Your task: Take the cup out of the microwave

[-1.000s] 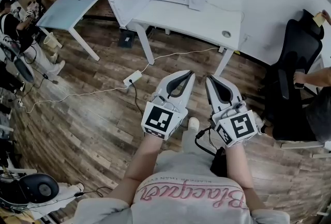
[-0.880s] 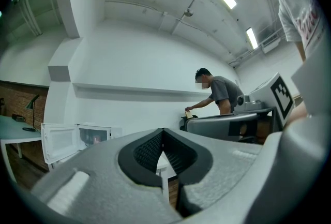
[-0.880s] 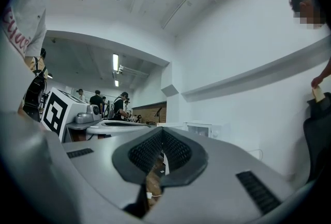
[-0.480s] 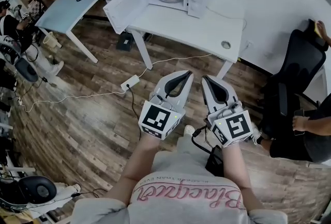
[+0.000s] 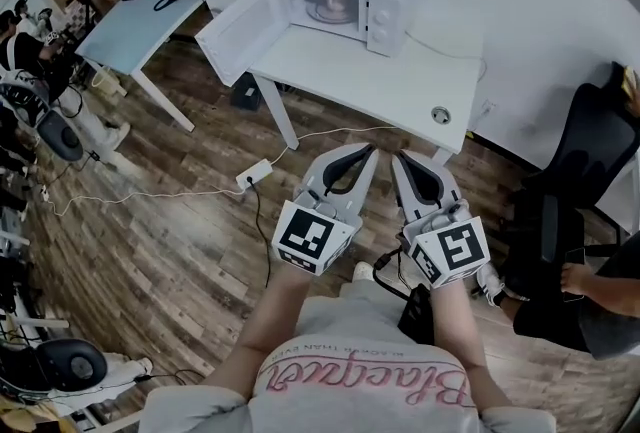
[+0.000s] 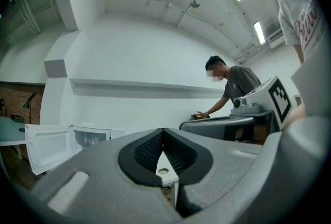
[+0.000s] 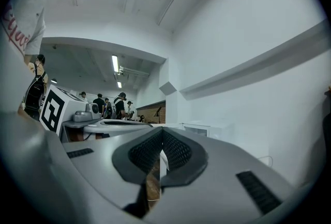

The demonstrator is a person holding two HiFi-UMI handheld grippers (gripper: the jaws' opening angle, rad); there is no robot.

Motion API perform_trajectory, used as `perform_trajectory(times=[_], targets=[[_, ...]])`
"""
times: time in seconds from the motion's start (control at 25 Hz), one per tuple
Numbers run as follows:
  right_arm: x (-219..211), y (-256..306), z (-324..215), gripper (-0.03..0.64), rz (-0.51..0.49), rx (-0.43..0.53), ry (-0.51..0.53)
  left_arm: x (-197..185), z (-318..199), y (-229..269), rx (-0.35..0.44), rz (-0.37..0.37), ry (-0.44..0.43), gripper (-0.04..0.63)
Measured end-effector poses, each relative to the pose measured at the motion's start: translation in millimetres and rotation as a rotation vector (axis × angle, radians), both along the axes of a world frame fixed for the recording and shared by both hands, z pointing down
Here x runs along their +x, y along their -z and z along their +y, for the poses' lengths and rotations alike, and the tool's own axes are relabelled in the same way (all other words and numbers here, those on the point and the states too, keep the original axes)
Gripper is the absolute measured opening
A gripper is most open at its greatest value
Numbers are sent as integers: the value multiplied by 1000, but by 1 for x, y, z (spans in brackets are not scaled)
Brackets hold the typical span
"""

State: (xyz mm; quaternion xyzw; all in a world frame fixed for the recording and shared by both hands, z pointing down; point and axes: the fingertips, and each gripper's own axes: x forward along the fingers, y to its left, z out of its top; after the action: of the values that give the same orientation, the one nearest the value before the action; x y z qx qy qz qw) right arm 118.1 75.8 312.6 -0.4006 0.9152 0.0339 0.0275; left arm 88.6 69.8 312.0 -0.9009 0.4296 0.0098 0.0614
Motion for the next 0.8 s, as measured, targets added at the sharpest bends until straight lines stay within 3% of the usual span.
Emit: perform_trajectory(times=[0.32, 0.48, 0.8], targets=[[18, 1, -46, 12, 1, -7, 38, 17, -45, 2, 2, 3, 50, 5], [21, 1, -61, 12, -8, -2, 61, 26, -54, 2, 5, 13, 17, 5], [10, -7, -75, 11, 16, 2, 102, 6, -68, 0, 18, 29, 99, 6]])
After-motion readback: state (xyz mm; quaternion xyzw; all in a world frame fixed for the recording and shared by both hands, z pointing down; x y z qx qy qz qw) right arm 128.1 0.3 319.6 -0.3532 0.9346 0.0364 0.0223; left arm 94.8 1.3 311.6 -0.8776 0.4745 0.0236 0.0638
